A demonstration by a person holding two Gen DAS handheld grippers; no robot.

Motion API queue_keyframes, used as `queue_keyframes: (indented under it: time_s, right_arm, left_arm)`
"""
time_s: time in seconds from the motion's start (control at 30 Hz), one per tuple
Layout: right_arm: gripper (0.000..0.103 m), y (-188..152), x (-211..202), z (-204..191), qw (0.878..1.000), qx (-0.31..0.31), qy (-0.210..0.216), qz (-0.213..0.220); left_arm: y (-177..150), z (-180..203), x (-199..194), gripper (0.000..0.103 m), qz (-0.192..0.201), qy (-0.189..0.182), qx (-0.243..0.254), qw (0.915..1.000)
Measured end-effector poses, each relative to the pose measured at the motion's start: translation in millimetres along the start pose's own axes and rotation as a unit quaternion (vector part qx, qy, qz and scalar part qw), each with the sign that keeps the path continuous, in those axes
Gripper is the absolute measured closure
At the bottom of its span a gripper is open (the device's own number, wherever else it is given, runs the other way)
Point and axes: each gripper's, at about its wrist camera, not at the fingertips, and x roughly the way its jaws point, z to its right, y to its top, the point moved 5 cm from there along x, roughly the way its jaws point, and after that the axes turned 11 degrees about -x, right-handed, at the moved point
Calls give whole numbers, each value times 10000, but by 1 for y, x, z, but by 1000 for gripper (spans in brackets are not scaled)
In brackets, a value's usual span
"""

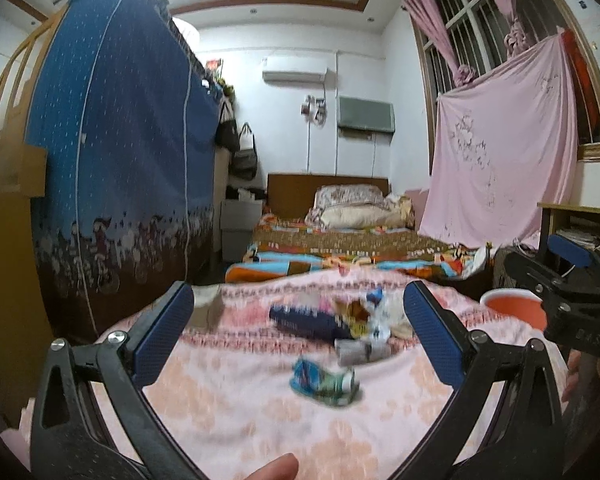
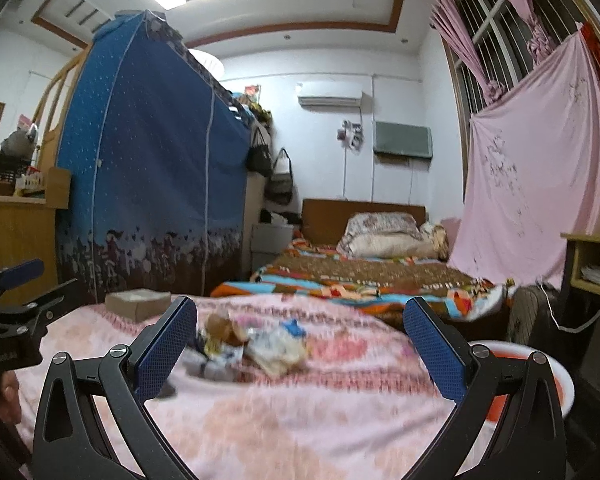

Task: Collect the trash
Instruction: 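Grasp the green-white wrapper with the left tool while the right tool grasps the grey cloth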

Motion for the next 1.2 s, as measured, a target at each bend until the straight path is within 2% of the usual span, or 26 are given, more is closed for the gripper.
queue_keyframes:
  time_s: [0.07,0.17,0.27,0.37,0.43,0.47,0.5,0.7,0.77,0.93,1.0,1.07,1.2]
  right_arm:
    - [0,7,9,1,9999,-72,90,69]
    - [0,12,24,0,9993,-170,340,17]
    - [0,8,40,-1,9980,-151,580,-210]
    - [0,-2,58,-7,9943,-90,872,-610]
    - [8,-9,68,-12,9908,-71,1002,-911]
    - [15,-14,73,-15,9883,-53,1073,-1083]
    - [24,-19,78,-18,9854,-28,1153,-1249]
    - [51,-44,100,-30,9671,73,1622,-1958]
    - [55,-49,104,-30,9641,140,1681,-2050]
    - [57,-59,113,-26,9522,526,1910,-2326]
    - [59,-62,117,-26,9484,604,1964,-2414]
    - [59,-64,118,-28,9434,676,2076,-2497]
    - [61,-68,121,-39,9317,696,2387,-2647]
  left_arm:
    - [4,0,4,11,74,-33,1,10000]
    - [3,-2,13,11,-39,-42,-15,10000]
    - [-5,-5,22,12,-418,-131,-125,9990]
    - [-17,-8,36,15,-883,-158,-139,9959]
    - [-23,-8,44,20,-1123,-195,-144,9934]
    - [-26,-7,48,23,-1252,-229,-152,9917]
    - [-30,-7,53,26,-1397,-263,-157,9897]
    - [-58,-4,75,37,-2287,-514,-162,9720]
    - [-66,-3,81,39,-2552,-567,-141,9651]
    - [-81,0,95,45,-3101,-601,-83,9488]
    - [-86,1,99,61,-3281,-641,-59,9425]
    - [-89,-1,102,63,-3349,-628,-125,9401]
    - [-87,-12,99,72,-3328,-738,-595,9382]
